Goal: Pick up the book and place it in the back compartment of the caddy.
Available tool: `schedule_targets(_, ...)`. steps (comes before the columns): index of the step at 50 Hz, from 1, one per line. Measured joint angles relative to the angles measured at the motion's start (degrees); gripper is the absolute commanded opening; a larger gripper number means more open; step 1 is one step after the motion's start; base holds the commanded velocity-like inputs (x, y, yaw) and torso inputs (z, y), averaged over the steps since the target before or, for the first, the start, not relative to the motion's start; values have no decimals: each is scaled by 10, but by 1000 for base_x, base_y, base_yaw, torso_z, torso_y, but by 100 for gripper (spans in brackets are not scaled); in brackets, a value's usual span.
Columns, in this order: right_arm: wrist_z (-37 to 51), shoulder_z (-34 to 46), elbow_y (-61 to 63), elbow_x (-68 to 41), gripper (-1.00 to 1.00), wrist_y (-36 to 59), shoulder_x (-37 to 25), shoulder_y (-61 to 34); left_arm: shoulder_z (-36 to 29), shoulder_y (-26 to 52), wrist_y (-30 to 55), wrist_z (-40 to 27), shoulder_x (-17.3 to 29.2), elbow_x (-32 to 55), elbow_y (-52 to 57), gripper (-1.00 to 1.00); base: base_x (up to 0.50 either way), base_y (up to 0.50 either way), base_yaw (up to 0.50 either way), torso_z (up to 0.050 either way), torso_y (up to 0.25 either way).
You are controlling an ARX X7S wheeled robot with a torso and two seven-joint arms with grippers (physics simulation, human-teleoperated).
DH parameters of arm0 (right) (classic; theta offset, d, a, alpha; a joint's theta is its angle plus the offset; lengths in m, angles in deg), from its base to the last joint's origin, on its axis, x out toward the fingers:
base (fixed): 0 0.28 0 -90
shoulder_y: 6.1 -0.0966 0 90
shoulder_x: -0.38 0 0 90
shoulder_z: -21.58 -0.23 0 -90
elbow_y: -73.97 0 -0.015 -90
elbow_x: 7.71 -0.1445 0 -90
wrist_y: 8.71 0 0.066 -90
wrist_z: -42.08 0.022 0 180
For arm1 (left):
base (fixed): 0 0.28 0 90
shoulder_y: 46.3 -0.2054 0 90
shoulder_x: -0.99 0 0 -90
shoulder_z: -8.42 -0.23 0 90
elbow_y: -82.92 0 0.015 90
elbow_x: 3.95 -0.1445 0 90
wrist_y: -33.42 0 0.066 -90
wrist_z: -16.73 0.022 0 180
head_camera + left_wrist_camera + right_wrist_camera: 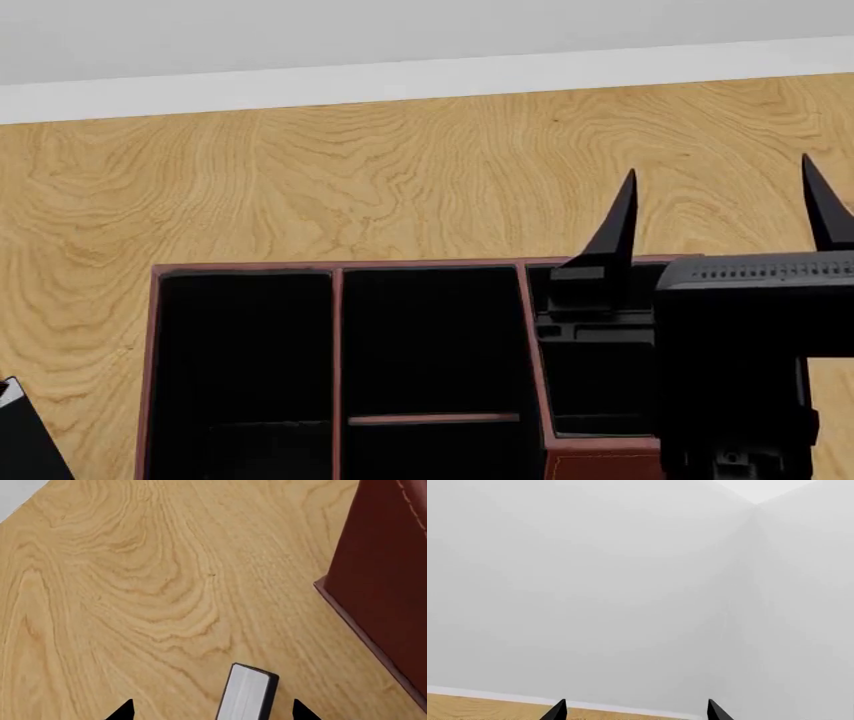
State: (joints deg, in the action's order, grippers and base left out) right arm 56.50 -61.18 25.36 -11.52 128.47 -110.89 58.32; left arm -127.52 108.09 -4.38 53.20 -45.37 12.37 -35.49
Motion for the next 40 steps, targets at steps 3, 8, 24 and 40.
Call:
schedule_targets(3,0,0,-1,0,100,-1,0,1,-1,-2,-6,-1,-3,-1,-8,100,0,0,0,0,0)
schedule_targets(8,1,1,-2,-1,100,-2,-1,1,-3,-6,-17,-2,-8,-4,-23,100,0,0,0,0,0)
schedule_targets(24,4,1,-2,-2,100,-5,-2,5,-11,-16,-49,-2,-25,-12,-70,100,0,0,0,0,0)
schedule_targets(40,6,2,-3,-4,100,-5,-4,8,-20,-13,-96,2,-55,-23,-146,100,0,0,0,0,0)
